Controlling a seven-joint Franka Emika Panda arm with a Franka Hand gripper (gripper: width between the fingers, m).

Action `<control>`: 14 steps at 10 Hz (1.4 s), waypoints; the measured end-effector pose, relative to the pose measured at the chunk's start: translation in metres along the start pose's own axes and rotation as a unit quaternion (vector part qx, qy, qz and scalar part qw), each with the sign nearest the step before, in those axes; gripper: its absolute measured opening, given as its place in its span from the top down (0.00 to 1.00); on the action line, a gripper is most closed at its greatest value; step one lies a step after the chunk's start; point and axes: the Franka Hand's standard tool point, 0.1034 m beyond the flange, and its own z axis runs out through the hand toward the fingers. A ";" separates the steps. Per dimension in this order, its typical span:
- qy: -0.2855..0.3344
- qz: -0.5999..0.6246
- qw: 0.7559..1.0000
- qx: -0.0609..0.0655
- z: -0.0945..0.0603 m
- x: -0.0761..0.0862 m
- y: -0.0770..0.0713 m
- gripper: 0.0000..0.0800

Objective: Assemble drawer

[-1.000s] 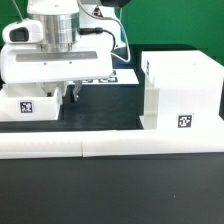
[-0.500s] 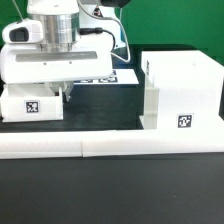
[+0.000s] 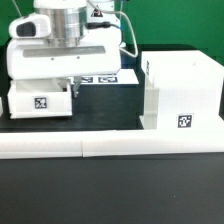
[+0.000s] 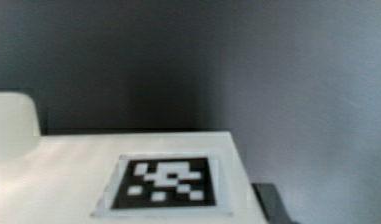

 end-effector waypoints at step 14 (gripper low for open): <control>-0.013 -0.297 0.955 0.000 0.008 0.000 -0.004 0.95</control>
Offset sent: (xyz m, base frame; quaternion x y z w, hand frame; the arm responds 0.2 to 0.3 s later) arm 0.0000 0.0000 0.0000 0.0000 0.0000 0.0000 1.0000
